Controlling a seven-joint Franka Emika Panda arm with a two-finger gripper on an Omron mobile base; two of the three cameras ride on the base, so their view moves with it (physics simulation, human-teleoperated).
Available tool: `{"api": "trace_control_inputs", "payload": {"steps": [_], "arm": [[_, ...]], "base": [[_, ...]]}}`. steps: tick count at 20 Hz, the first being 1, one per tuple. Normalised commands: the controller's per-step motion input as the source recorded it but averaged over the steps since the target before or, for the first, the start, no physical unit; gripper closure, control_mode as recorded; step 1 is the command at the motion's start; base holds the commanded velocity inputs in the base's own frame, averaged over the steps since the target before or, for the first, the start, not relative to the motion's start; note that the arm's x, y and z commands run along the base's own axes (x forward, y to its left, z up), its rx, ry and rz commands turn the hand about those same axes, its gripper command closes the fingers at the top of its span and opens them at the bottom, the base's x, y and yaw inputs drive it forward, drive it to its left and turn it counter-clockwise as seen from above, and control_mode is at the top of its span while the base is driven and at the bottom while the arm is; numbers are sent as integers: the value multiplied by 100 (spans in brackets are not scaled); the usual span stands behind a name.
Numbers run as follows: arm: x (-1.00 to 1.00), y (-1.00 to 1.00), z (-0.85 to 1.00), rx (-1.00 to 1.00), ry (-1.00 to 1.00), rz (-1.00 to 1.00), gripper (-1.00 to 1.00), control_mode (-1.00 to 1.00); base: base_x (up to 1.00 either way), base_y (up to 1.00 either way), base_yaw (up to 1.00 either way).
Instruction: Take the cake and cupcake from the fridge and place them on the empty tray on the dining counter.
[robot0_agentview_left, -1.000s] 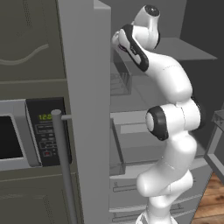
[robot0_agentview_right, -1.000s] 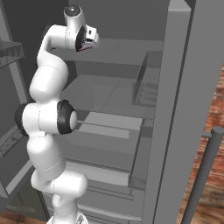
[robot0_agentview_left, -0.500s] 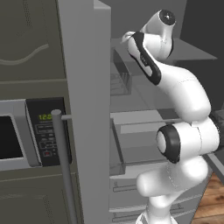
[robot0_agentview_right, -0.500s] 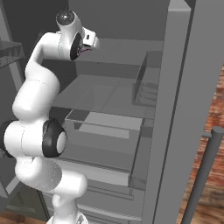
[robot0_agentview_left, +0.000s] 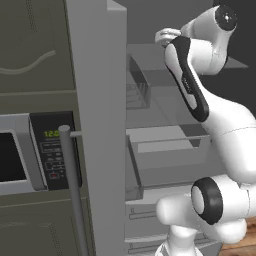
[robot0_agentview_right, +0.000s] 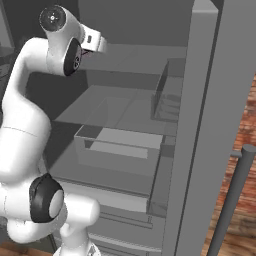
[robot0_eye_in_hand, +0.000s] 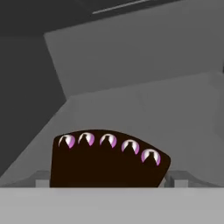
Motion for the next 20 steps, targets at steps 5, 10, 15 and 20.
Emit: {"api": "trace_control_inputs", "payload": {"steps": [5,10,15,20], "arm": [[-100,-2,0,0,-43,0,100,-100],[-100,-5,0,0,-29,0,100,-100],[-100,-1,17,0,-9,0,100,-100],[-100,0,35,0,9,0,100,-100]], "base": [[0,0,0],[0,0,0],[0,0,0],[0,0,0]]}}
